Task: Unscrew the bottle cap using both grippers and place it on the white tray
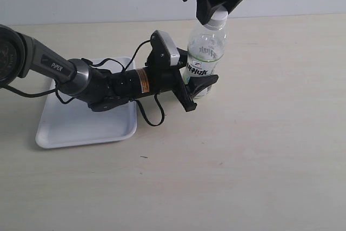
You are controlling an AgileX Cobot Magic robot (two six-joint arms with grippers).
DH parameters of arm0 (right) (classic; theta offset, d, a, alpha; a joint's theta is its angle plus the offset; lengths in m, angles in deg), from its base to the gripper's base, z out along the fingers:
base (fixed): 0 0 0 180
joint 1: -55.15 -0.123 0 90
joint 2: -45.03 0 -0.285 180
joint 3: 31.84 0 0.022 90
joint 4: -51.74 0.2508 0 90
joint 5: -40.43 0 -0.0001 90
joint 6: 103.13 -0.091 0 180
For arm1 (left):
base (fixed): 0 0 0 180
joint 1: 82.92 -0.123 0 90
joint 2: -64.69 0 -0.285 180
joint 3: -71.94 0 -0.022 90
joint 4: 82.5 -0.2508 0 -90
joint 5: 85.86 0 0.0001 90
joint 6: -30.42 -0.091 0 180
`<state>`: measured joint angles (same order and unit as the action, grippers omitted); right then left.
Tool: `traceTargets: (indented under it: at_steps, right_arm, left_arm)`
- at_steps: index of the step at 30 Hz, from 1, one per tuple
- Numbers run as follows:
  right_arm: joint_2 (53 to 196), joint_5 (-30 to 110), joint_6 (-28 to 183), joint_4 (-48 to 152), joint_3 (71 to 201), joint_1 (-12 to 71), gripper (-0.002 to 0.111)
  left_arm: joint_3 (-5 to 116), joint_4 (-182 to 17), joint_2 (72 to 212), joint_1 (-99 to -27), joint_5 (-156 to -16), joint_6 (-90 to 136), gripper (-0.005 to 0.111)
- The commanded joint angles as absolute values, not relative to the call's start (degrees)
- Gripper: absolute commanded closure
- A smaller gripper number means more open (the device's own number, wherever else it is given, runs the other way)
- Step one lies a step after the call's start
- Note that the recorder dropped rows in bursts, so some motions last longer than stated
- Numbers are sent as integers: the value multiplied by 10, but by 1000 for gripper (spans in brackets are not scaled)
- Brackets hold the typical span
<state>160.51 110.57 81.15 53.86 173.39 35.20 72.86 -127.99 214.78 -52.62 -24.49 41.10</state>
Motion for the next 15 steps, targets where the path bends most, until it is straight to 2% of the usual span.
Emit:
traceTargets:
  at_steps: [1,7,15]
  right_arm:
    - [1600,1104,832,529,1736,351,108]
    - [1600,1104,899,517,1736,351,108]
    - [1600,1104,1096,517,1736,351,108]
  left_arm:
    - [728,-1287,2142,-525,-247,411,57]
    - [728,-1288,2142,-525,-247,411,57]
    - [728,-1288,2142,-525,-247,411,57]
